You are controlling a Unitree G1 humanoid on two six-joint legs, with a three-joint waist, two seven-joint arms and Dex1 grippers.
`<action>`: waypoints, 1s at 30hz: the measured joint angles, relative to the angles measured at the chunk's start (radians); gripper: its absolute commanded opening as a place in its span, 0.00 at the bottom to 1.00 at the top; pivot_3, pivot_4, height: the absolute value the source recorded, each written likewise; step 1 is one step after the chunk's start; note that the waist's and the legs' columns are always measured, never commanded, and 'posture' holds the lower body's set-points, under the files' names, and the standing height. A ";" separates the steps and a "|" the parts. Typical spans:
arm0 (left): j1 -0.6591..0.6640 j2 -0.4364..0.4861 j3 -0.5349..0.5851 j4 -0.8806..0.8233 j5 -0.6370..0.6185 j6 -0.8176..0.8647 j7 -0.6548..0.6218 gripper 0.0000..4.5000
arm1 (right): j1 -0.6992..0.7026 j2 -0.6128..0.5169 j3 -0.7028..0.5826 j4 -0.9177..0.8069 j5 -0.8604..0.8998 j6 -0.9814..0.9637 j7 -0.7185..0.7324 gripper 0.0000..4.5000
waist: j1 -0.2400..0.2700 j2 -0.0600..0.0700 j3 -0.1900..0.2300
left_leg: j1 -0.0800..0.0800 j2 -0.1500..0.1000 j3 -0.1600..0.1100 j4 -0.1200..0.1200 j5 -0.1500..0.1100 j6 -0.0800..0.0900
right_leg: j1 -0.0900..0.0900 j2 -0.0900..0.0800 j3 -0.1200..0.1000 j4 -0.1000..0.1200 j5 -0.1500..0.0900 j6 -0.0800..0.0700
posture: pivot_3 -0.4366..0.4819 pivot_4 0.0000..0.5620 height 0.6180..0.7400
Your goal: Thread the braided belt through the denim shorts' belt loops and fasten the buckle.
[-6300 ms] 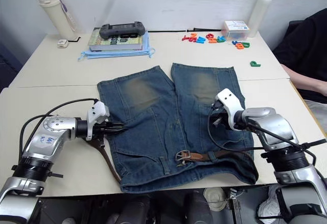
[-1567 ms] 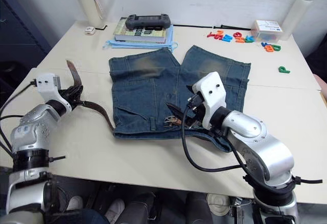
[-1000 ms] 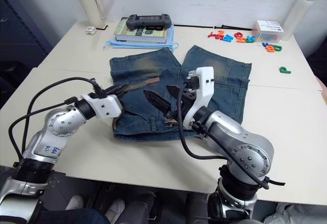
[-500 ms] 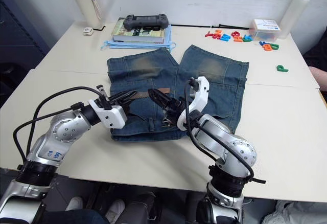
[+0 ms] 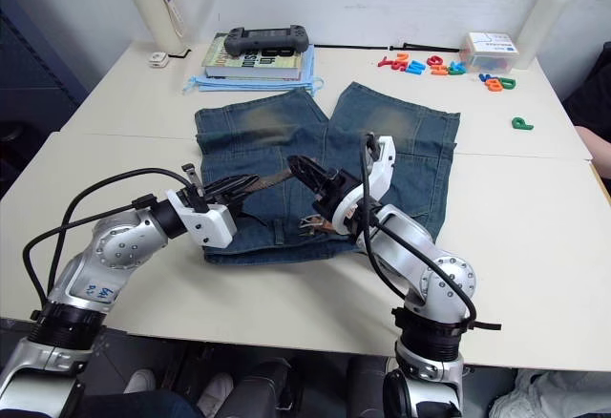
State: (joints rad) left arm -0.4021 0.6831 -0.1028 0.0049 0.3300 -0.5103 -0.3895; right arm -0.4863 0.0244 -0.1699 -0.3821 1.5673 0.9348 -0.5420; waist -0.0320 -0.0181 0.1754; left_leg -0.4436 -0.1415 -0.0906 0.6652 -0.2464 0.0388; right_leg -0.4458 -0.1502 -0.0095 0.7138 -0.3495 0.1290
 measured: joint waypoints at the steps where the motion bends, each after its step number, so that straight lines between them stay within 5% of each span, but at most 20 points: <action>1: 0.000 0.000 0.002 0.000 0.000 0.000 0.000 0.00 | 0.000 -0.006 0.007 0.000 0.004 -0.008 0.000 0.02 | 0.000 0.000 0.000 | 0.000 0.000 0.000 0.000 0.000 0.000 | 0.000 0.000 0.000 0.000 0.000 0.000 | 0.48 0.27 0.40; 6: 0.001 0.000 0.012 0.000 -0.025 -0.007 -0.008 0.00 | 0.001 -0.035 0.037 0.000 0.022 -0.050 0.005 0.01 | 0.000 0.000 0.000 | 0.000 0.000 0.000 0.000 0.000 0.000 | 0.000 0.000 0.001 0.000 0.000 0.000 | 0.48 0.27 0.40; 12: 0.004 0.000 0.024 -0.019 -0.118 -0.032 -0.046 0.58 | 0.001 -0.055 0.064 0.016 0.027 -0.089 0.010 0.00 | 0.000 0.000 0.000 | 0.000 0.000 0.000 0.000 0.000 0.000 | 0.000 0.000 0.001 0.000 0.000 0.000 | 0.48 0.27 0.40; 14: 0.040 -0.018 0.048 -0.080 -0.250 0.090 -0.093 0.76 | 0.000 -0.054 0.073 0.028 0.027 -0.111 0.010 0.00 | -0.003 0.000 0.000 | 0.000 0.000 0.000 0.001 -0.001 -0.001 | -0.001 0.000 0.003 0.000 0.000 0.000 | 0.48 0.27 0.40; 15: 0.055 -0.025 0.057 -0.106 -0.310 0.155 -0.110 0.76 | 0.000 -0.054 0.076 0.033 0.026 -0.120 0.008 0.00 | -0.004 0.000 0.000 | 0.000 0.000 -0.001 0.001 -0.001 -0.001 | -0.001 0.001 0.003 0.000 0.000 0.000 | 0.48 0.27 0.40; 22: 0.161 -0.012 0.215 -0.378 -0.956 0.820 -0.119 0.76 | -0.003 -0.048 0.083 0.041 0.019 -0.173 0.004 0.00 | -0.018 0.000 0.000 | 0.000 0.001 -0.006 0.002 -0.001 -0.001 | -0.001 0.003 0.005 0.000 0.000 0.000 | 0.48 0.27 0.40; 24: 0.239 0.059 0.285 -0.442 -1.401 1.054 -0.042 0.76 | -0.010 -0.043 0.088 0.052 0.019 -0.181 0.003 0.00 | -0.028 0.000 0.000 | 0.003 0.001 -0.009 0.002 -0.002 -0.003 | -0.001 0.004 0.009 0.000 -0.001 -0.002 | 0.48 0.27 0.40; 27: 0.313 0.052 0.295 -0.477 -1.846 1.196 0.117 0.76 | -0.020 -0.041 0.088 0.072 0.019 -0.195 0.003 0.00 | -0.024 0.000 0.000 | 0.005 0.000 -0.009 0.003 -0.004 -0.001 | 0.000 0.005 0.012 0.001 -0.002 -0.003 | 0.48 0.27 0.40; 30: 0.342 0.000 0.259 -0.471 -2.162 1.206 0.345 0.76 | -0.045 -0.029 0.106 0.074 0.025 -0.195 -0.001 0.00 | -0.025 0.001 0.000 | 0.006 0.001 -0.009 0.003 -0.005 -0.001 | -0.001 0.005 0.014 0.003 -0.002 -0.003 | 0.48 0.27 0.40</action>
State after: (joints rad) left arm -0.0597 0.6826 0.1557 -0.4659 -1.8316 0.6957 -0.0444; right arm -0.5316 -0.0042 -0.0641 -0.3077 1.5921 0.7394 -0.5434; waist -0.0567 -0.0176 0.1757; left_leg -0.4379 -0.1409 -0.0996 0.6681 -0.2510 0.0381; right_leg -0.4469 -0.1451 0.0050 0.7164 -0.3515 0.1257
